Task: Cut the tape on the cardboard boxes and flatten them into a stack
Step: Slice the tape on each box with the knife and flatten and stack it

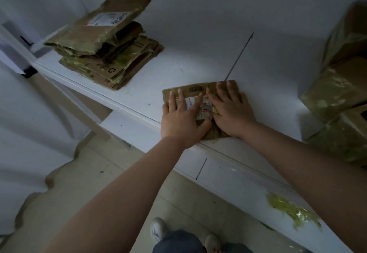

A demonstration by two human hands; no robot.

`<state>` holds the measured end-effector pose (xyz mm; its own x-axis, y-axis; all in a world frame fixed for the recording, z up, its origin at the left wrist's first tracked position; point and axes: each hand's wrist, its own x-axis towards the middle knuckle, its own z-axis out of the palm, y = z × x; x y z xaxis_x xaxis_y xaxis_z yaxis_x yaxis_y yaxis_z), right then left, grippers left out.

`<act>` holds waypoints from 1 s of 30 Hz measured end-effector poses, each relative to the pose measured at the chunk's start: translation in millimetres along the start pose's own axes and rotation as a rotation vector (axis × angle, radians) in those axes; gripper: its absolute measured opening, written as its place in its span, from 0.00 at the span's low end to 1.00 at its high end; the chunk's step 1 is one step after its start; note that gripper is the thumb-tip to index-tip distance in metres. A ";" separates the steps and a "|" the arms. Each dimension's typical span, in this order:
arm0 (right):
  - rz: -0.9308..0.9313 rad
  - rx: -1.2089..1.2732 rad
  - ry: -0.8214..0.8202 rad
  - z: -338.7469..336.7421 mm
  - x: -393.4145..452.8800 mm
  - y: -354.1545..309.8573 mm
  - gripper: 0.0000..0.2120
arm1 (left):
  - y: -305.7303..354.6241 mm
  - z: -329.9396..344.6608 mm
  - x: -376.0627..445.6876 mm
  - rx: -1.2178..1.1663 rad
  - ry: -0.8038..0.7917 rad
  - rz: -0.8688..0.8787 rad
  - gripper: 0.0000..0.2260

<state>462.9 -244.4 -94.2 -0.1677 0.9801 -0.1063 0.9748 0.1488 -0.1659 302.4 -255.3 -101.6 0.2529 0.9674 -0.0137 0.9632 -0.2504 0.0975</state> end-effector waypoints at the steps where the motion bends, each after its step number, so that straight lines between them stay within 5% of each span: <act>1: 0.000 -0.003 0.008 0.5 0.1 0.1 0.31 | 0.1 0.9 0.9 0.003 -0.008 0.002 0.32; 9: 0.020 0.235 0.285 0.1 -15.0 -1.6 0.30 | -2.6 -4.7 -0.2 -0.003 -0.043 0.014 0.31; 15: 0.325 0.130 0.269 10.1 -39.6 -5.5 0.31 | -6.3 -8.8 -3.0 -0.047 -0.045 0.020 0.34; 22: 0.212 0.137 0.415 12.0 -47.6 -5.5 0.24 | 11.7 -0.5 -29.4 -0.143 0.154 -0.363 0.47; 30: 0.194 0.111 0.483 11.3 -49.8 -6.9 0.22 | 14.0 -4.9 -33.2 -0.153 0.170 -0.378 0.46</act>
<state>462.8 -295.7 -98.8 0.1258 0.9411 0.3137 0.9555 -0.0299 -0.2936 307.1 -290.8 -95.0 -0.1456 0.9856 0.0856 0.9574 0.1185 0.2635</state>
